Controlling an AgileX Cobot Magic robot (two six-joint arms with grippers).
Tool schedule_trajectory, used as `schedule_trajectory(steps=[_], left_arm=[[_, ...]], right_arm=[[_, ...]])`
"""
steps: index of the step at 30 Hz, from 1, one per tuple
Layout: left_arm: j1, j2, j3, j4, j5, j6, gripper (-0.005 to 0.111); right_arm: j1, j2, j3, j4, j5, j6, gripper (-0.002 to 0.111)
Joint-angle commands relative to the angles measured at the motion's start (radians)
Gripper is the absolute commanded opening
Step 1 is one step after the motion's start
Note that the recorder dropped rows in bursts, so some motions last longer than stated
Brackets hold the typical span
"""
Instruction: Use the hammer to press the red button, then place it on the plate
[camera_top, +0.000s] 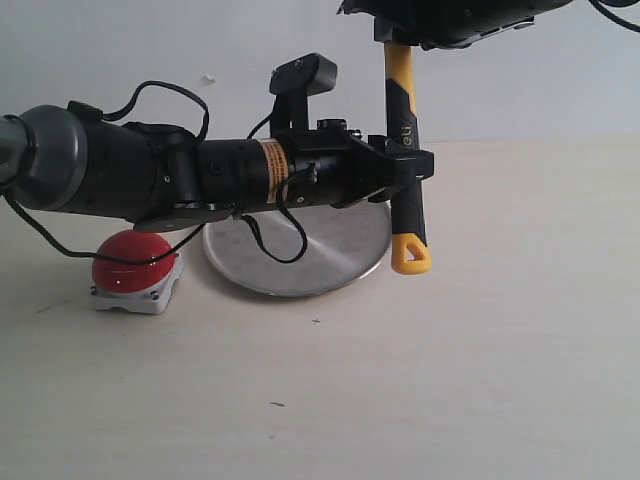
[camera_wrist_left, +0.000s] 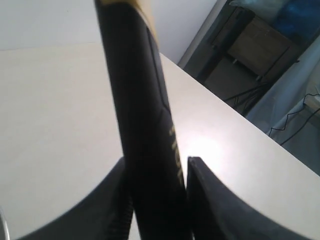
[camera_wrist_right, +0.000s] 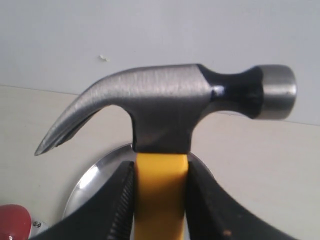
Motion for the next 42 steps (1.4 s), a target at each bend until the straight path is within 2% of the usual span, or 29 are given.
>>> schedule_trajectory(steps=[1, 6, 9, 14, 16, 18, 21, 27, 29, 30, 32, 34, 36, 37, 38, 39, 42], left_arm=[[-0.004, -0.003, -0.007, 0.015, -0.041, 0.034, 0.000], [-0.002, -0.003, -0.007, -0.008, -0.037, 0.034, 0.000], [-0.002, -0.003, -0.007, -0.014, -0.028, 0.037, 0.000], [0.008, -0.005, -0.007, -0.039, -0.028, 0.041, 0.000], [0.019, -0.007, -0.007, -0.041, -0.021, 0.041, 0.000], [0.032, -0.007, -0.007, -0.057, -0.019, 0.041, 0.000], [0.057, -0.009, -0.007, -0.077, -0.017, 0.036, 0.000], [0.137, -0.026, -0.007, -0.065, -0.015, -0.012, 0.000], [0.160, -0.062, -0.007, -0.007, 0.075, -0.012, 0.000], [0.161, -0.108, -0.005, 0.061, 0.237, -0.012, 0.000], [0.159, -0.210, 0.049, 0.101, 0.431, 0.036, 0.000], [0.161, -0.328, 0.143, 0.101, 0.467, 0.097, 0.000], [0.163, -0.460, 0.254, 0.101, 0.519, 0.132, 0.000], [0.163, -0.544, 0.313, 0.101, 0.557, 0.145, 0.000], [0.163, -0.599, 0.354, 0.101, 0.575, 0.150, 0.000], [0.163, -0.667, 0.412, 0.101, 0.596, 0.150, 0.000], [0.163, -0.773, 0.495, 0.101, 0.631, 0.150, 0.000]], right_arm=[[0.001, -0.023, -0.008, -0.003, -0.063, -0.009, 0.000], [0.001, -0.023, -0.008, -0.003, -0.051, -0.009, 0.003], [0.001, -0.023, -0.008, -0.003, -0.051, -0.007, 0.015], [0.001, -0.025, -0.008, -0.005, -0.023, -0.007, 0.045], [0.001, -0.027, -0.008, -0.005, 0.000, -0.007, 0.054], [0.001, -0.035, -0.008, -0.008, 0.038, -0.007, 0.060], [0.001, -0.051, -0.008, -0.010, 0.114, -0.007, 0.064], [0.001, -0.071, -0.008, -0.120, 0.355, -0.009, 0.064], [0.001, -0.075, -0.008, -0.215, 0.426, 0.010, 0.064], [0.001, -0.081, -0.008, -0.282, 0.456, 0.053, 0.064], [0.001, -0.093, -0.006, -0.315, 0.493, 0.092, 0.064], [0.001, -0.119, 0.057, -0.330, 0.427, 0.098, 0.064], [0.001, -0.173, 0.198, -0.330, 0.267, 0.112, 0.060], [0.001, -0.215, 0.303, -0.328, 0.118, 0.114, 0.054], [0.001, -0.244, 0.376, -0.328, 0.041, 0.114, 0.049], [0.001, -0.283, 0.469, -0.328, -0.089, 0.114, 0.040], [0.001, -0.358, 0.611, -0.328, -0.254, 0.112, 0.022]])
